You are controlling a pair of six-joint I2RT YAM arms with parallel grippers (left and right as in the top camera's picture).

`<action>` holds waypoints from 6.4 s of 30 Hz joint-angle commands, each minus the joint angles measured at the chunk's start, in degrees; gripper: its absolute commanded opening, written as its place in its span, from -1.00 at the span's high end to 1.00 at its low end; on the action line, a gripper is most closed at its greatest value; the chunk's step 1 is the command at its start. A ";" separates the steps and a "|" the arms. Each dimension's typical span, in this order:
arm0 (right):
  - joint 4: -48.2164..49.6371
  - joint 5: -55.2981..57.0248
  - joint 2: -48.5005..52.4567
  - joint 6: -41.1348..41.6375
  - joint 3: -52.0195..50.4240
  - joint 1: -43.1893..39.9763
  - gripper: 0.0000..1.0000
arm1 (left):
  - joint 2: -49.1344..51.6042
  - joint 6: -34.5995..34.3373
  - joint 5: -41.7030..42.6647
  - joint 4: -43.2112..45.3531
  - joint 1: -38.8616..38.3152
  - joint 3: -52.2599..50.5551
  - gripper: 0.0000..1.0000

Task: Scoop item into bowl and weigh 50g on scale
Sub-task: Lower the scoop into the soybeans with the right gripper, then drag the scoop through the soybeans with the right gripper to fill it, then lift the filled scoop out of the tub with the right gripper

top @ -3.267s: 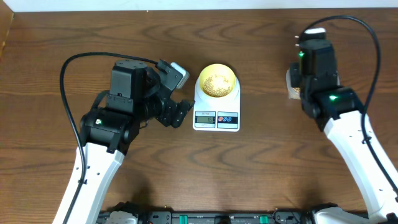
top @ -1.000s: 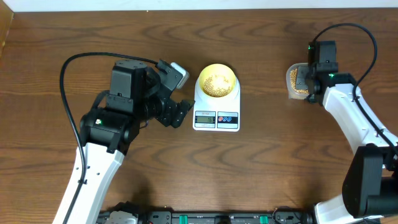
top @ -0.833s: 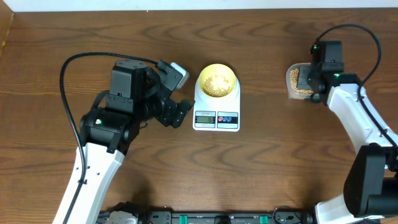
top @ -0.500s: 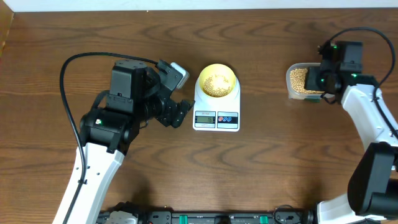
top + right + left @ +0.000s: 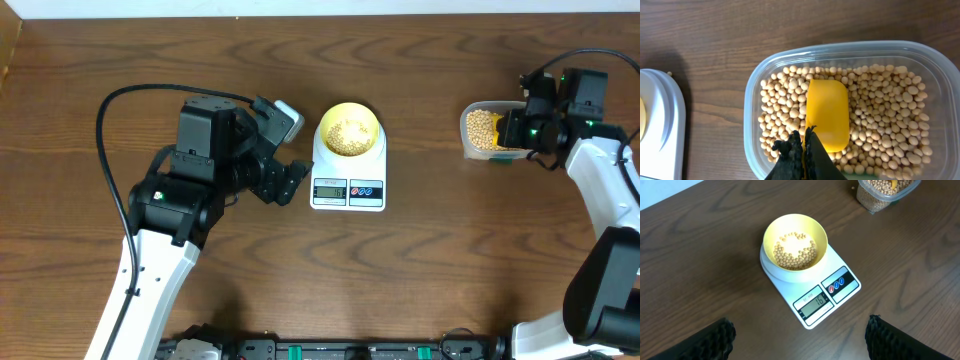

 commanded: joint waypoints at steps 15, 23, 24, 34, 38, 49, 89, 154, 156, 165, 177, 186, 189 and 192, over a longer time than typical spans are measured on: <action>-1.86 -9.62 0.74 -1.51 -1.16 -6.86 0.98 | 0.07 0.37 1.11 -0.17 0.24 -0.87 -0.71; -1.18 -15.47 0.87 -1.51 -4.04 -10.67 0.98 | 0.07 0.37 1.11 -0.17 0.24 -0.87 -0.71; -1.18 -15.50 0.94 -1.49 -4.33 -11.04 0.98 | 0.07 0.37 1.11 -0.17 0.24 -0.87 -0.71; -0.98 -20.09 0.94 -1.49 -5.29 -14.43 0.97 | 0.07 0.37 1.11 -0.17 0.24 -0.87 -0.71; -0.13 -22.01 0.96 -1.51 -5.35 -15.41 0.98 | 0.07 0.37 1.11 -0.17 0.24 -0.87 -0.71; 1.16 -25.33 1.16 -1.51 -5.53 -15.87 0.98 | 0.07 0.37 1.11 -0.17 0.24 -0.87 -0.71; 1.64 -28.55 1.53 -0.33 -6.73 -15.87 0.98 | 0.07 0.37 1.11 -0.17 0.24 -0.87 -0.71; 11.69 -59.82 11.15 5.14 -6.73 -23.23 0.98 | 0.07 0.37 1.11 -0.17 0.24 -0.87 -0.71; 11.65 -59.84 11.15 5.16 -6.73 -23.23 0.98 | 0.07 0.37 1.11 -0.17 0.24 -0.87 -0.71; 11.65 -61.99 11.15 5.18 -6.73 -23.19 0.98 | 0.07 0.37 1.11 -0.17 0.24 -0.87 -0.71; 12.15 -63.78 11.15 6.54 -6.73 -21.51 0.98 | 0.07 0.37 1.11 -0.17 0.24 -0.87 -0.71; 12.17 -67.95 10.84 6.69 -6.73 -20.31 0.98 | 0.07 0.37 1.11 -0.17 0.24 -0.87 -0.71; 12.39 -67.93 10.49 6.69 -6.71 -19.45 0.98 | 0.07 0.37 1.11 -0.17 0.24 -0.87 -0.71; 13.25 -67.91 9.90 7.08 -6.71 -18.49 0.98 | 0.07 0.37 1.11 -0.17 0.24 -0.87 -0.71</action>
